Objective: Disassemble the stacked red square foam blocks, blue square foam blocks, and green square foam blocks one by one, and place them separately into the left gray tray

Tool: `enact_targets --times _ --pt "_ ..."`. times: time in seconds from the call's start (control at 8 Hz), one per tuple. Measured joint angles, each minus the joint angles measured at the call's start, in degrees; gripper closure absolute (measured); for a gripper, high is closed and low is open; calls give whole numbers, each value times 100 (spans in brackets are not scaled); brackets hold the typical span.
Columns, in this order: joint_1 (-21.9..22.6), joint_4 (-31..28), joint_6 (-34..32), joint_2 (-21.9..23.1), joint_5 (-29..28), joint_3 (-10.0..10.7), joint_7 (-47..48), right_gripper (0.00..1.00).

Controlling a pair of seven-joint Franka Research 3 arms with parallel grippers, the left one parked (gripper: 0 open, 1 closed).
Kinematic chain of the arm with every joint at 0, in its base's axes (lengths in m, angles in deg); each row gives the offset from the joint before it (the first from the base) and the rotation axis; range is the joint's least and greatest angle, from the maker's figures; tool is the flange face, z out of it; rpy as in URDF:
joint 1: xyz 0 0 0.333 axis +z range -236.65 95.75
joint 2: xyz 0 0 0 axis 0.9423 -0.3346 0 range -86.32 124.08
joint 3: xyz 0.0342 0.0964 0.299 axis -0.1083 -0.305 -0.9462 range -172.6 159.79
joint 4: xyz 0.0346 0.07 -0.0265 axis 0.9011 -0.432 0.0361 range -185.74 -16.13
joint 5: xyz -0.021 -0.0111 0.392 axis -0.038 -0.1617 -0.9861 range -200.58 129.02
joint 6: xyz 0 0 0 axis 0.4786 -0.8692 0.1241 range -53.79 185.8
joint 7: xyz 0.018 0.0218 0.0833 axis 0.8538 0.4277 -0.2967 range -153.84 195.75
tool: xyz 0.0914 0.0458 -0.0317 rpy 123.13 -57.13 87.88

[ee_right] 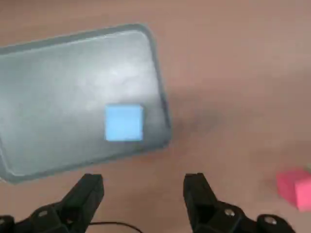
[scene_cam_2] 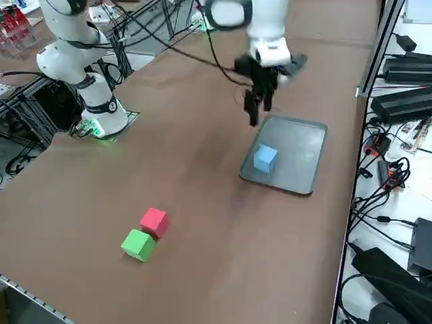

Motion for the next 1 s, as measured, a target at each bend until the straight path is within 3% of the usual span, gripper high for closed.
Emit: enact_targets --times 0.25,0.5,0.75,1.0 --pt "-1090 -108 -201 65 -567 96 378 0" --pt "-2001 -178 -156 -130 -722 119 1413 0" --pt "-2361 -321 -46 -194 -728 124 3104 0" --pt "-2702 -896 432 -70 -723 138 3965 0"
